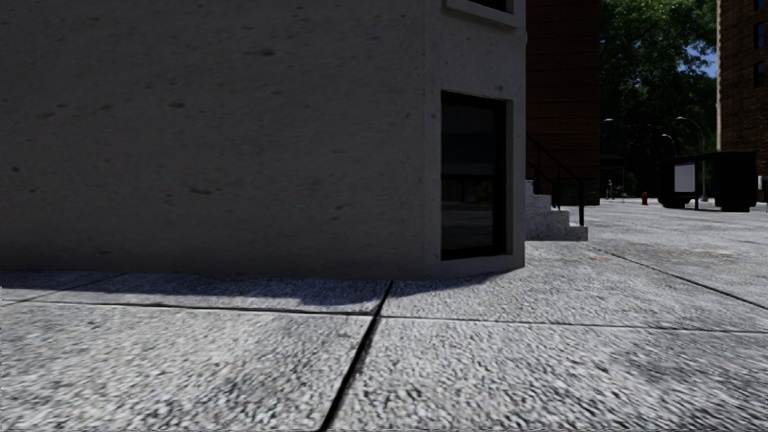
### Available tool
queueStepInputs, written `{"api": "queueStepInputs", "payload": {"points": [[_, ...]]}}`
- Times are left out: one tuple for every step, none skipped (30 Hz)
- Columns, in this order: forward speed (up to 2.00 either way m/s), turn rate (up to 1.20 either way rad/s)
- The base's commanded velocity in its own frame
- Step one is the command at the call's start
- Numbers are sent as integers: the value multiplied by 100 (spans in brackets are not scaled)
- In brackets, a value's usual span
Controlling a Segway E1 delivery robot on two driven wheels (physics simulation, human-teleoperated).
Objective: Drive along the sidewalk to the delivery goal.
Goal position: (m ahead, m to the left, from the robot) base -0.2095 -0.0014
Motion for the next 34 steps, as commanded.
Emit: {"api": "queueStepInputs", "payload": {"points": [[192, 0], [185, 0], [165, 0], [88, 0], [0, 0], [0, 0], [0, 0], [0, 0], [0, 0], [0, 0], [0, 0], [0, 0], [0, 0], [0, 0], [0, 0], [0, 0], [0, 0], [0, 0], [0, 0], [0, 0], [0, 0], [0, 0], [0, 0], [0, 0], [0, 0], [0, 0], [0, 0], [0, 0], [0, 0], [0, 0], [0, 0], [0, 0], [0, 0], [0, 0]]}}
